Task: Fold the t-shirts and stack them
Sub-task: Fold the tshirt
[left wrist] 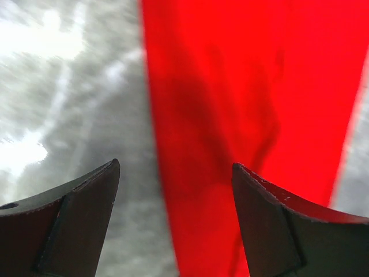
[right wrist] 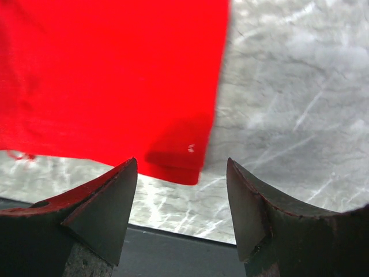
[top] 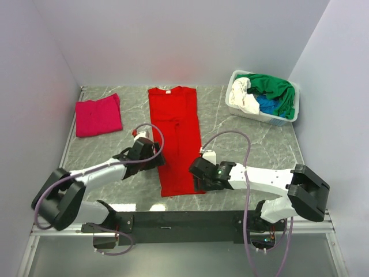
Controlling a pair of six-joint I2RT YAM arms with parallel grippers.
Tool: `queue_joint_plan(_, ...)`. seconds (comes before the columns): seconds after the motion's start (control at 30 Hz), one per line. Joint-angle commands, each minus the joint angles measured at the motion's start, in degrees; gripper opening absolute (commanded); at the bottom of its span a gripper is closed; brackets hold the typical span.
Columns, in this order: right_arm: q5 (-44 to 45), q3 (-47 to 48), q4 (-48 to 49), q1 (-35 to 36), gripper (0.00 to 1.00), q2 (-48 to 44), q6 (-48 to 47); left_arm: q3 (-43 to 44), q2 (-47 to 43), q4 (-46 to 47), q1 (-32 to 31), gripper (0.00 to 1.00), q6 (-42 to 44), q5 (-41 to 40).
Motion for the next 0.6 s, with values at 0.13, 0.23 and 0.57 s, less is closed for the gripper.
queue_joint_plan(0.13,1.80,-2.59,1.36,0.18,0.66,1.28,4.34,-6.05,-8.98,-1.65,-5.87,0.84,-9.45,-3.06)
queue_joint_plan(0.23,1.37,-3.38,1.35,0.36,0.63,1.63,4.87,-6.84,-11.62,-5.17,-7.37,0.84,-10.69,-4.47)
queue_joint_plan(0.57,-1.27,-4.36,3.38,1.41,0.45,3.30,5.57,-9.47,-22.60,-16.69,-10.18,0.83,-13.94,-6.58)
